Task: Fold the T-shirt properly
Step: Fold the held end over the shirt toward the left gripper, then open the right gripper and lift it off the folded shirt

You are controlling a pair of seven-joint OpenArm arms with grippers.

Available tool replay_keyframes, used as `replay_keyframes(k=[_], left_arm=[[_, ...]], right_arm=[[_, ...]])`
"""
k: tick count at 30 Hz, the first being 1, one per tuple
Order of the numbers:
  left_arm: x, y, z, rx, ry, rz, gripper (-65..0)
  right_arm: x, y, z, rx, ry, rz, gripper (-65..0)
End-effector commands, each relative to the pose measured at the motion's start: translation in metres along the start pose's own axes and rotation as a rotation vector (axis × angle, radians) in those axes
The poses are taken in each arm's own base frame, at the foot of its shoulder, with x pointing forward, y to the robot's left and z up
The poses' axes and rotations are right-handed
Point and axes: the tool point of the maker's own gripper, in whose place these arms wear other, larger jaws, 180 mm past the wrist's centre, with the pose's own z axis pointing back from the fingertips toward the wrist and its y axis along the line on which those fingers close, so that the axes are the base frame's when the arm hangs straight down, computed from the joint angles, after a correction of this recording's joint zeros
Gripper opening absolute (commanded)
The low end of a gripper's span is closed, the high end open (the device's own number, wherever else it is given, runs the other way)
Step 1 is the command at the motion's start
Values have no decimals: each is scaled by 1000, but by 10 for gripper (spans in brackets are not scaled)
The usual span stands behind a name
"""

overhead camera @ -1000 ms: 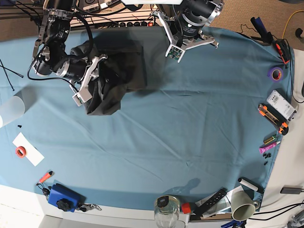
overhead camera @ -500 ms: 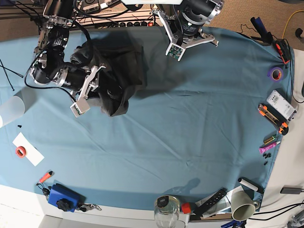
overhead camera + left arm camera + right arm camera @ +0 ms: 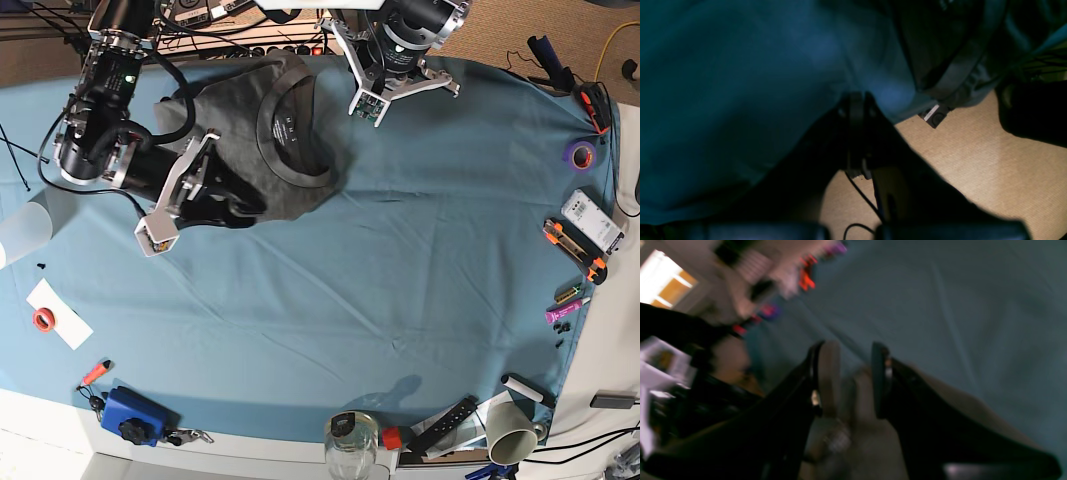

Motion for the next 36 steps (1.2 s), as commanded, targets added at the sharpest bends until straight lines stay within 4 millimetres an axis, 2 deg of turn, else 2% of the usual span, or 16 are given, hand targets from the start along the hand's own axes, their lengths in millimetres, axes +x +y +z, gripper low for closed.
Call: replay_keyframes(k=[1,3,6,10,16,23,27,29,31,33,36], left_arm=[[6,-2,4,-6,-31,10,-650],[6,-2,4,-6,-31,10,-650],[6,-2,4,-6,-31,10,-650],[6,-2,4,-6,-32,10,-650],[6,-2,4,-6,-32,9,-650],[7,-2,4,-5,-32,9,-650],[7,-2,4,-5,-34,8,-650],[7,-2,4,-5,-34,8,-650],[7,-2,4,-5,-34,8,-650],[7,-2,4,-5,-34,8,-650],[7,-2,4,-5,-34,8,-650]], right_arm=[[14,-4,7,-21,-41,30,-479],[8,-15,15,-79,-24,24,-480],[-16,-25,22,-145,55,1,-480],[-47,-18,27,-145,124,-54,-480],[-78,-11,32,-139,185,-128,-480],[-152,-37,39,-198,332,-338,-480],[-185,-44,42,-206,382,-449,-480],[-188,-44,42,-205,385,-462,-480],[-179,-43,41,-191,356,-455,-480],[-157,-38,38,-150,284,-429,-480],[-111,-26,37,-67,160,-356,-480]])
